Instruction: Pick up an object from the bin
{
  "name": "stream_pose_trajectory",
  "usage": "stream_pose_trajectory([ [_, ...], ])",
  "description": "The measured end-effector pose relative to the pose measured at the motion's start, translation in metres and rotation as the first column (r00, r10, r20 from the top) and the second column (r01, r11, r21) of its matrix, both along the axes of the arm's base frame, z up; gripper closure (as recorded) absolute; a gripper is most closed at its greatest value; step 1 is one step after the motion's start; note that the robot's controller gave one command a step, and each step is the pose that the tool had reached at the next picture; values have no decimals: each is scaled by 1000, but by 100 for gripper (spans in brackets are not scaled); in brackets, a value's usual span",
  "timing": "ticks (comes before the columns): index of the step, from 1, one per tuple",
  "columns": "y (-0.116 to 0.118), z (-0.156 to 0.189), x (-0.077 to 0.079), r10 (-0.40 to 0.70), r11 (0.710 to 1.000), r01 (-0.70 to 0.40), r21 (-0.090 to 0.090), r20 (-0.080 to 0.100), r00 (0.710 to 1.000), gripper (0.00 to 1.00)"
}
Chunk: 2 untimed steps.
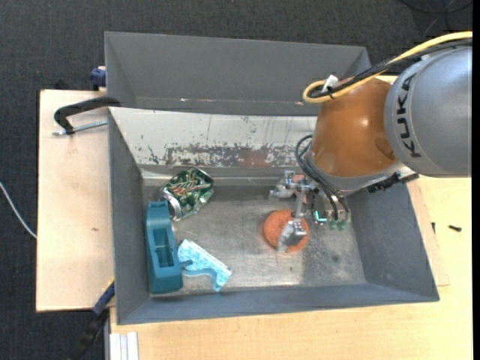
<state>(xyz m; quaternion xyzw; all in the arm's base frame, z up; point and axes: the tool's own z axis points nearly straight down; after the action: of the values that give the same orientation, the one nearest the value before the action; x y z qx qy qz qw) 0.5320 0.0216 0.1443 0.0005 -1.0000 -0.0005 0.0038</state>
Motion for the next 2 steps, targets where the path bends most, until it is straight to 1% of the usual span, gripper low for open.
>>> stream_pose_trajectory([
  [1,0,4,1,-1,1000,1,0,6,1000,0],
  [2,-60,-72,12,67,998,-67,-1,9,998,0],
])
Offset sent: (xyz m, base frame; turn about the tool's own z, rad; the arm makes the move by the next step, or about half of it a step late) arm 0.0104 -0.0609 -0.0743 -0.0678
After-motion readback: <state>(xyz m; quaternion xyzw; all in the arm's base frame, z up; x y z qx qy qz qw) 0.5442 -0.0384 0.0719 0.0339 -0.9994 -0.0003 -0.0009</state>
